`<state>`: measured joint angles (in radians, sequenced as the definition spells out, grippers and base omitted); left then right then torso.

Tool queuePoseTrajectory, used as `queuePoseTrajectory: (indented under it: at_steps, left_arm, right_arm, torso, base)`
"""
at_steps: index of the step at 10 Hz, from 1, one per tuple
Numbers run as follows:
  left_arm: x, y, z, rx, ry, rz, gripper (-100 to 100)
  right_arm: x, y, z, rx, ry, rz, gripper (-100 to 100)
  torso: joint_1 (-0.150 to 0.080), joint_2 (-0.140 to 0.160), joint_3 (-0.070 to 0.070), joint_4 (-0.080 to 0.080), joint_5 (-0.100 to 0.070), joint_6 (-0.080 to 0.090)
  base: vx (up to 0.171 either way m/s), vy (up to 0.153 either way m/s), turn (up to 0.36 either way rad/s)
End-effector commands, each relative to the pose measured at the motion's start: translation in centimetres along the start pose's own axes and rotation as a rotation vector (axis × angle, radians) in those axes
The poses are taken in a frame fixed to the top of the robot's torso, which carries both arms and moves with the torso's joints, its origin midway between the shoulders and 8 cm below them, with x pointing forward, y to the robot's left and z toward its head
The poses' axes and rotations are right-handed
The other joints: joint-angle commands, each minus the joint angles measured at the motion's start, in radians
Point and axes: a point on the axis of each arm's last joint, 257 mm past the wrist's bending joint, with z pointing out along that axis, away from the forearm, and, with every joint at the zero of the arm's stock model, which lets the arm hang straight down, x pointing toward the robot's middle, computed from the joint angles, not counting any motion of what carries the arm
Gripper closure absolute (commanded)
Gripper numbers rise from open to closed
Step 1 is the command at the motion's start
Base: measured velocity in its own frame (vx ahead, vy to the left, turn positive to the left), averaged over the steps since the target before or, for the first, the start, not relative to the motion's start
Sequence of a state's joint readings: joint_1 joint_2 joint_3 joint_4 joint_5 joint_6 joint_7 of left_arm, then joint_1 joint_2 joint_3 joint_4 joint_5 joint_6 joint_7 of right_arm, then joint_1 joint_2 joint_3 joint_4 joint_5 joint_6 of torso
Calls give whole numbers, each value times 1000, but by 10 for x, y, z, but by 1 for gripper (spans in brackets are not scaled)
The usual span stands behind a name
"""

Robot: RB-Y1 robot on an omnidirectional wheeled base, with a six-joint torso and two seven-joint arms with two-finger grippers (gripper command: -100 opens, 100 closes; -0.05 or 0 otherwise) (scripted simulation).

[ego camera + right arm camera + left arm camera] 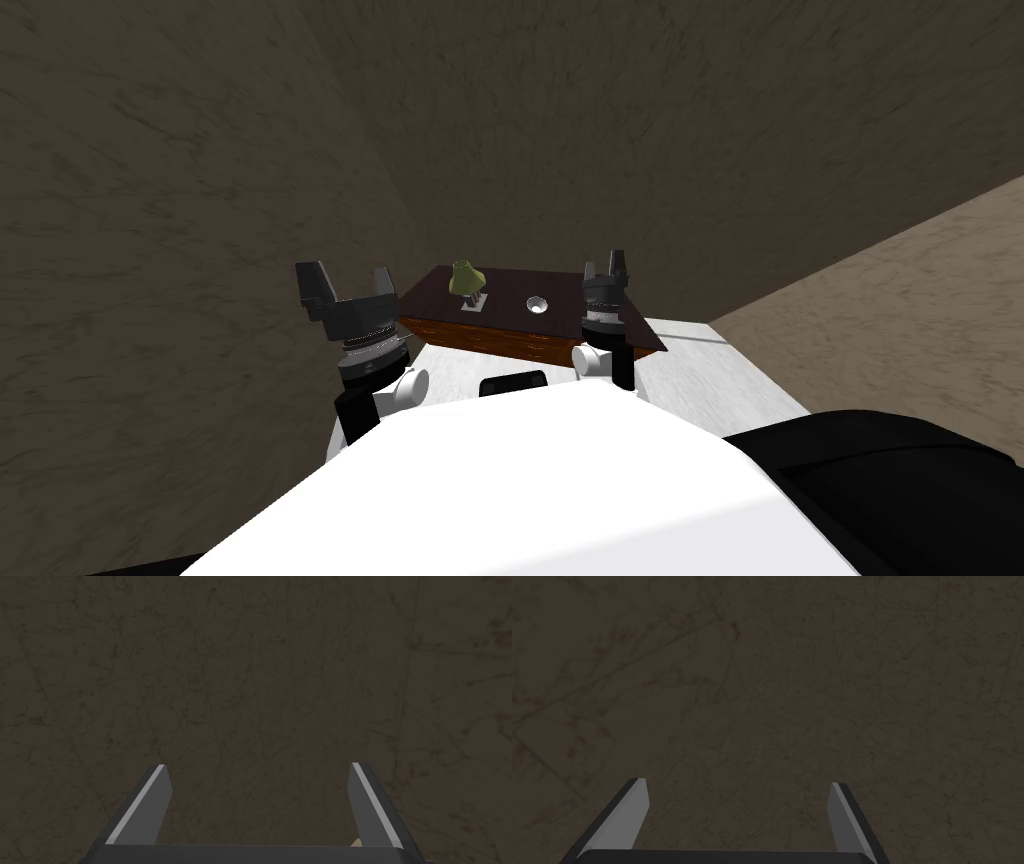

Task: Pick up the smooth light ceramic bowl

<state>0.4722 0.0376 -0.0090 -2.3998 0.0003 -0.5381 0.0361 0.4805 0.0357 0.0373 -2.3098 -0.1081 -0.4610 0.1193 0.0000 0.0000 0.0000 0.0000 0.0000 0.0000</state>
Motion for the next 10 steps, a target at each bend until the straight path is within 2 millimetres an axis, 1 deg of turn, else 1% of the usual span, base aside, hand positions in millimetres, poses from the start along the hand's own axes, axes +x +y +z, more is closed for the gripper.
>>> queuePoseTrajectory:
  at_steps: [1,4,6,8,9,10]
  left_arm:
    - [0,0,0,0,0,0,0]
    - [0,0,0,0,0,0,0]
    - [0,0,0,0,0,0,0]
    - [0,0,0,0,0,0,0]
    - [0,0,0,0,0,0,0]
    - [0,0,0,0,0,0,0]
  right_arm:
    - [6,-4,-1,7,35,-12,-100]
    - [24,-22,-9,42,134,-45,-100]
    - [38,-43,-19,84,207,-77,-100]
    - [51,-71,-33,139,288,-125,-100]
    - [52,-72,-34,140,298,-131,-100]
    - [57,-90,-44,173,344,-163,-100]
  torso:
    - [0,0,0,0,0,0]
    - [6,1,1,0,1,0]
    - [8,2,1,0,2,0]
    - [9,3,1,1,2,0]
    - [9,3,2,1,2,0]
    - [7,2,1,0,2,0]
  base:
    - [-4,26,-23]
    - [-18,89,-34]
    - [-41,126,-29]
    - [-45,137,-8]
    - [-22,103,-3]
    - [-18,98,12]
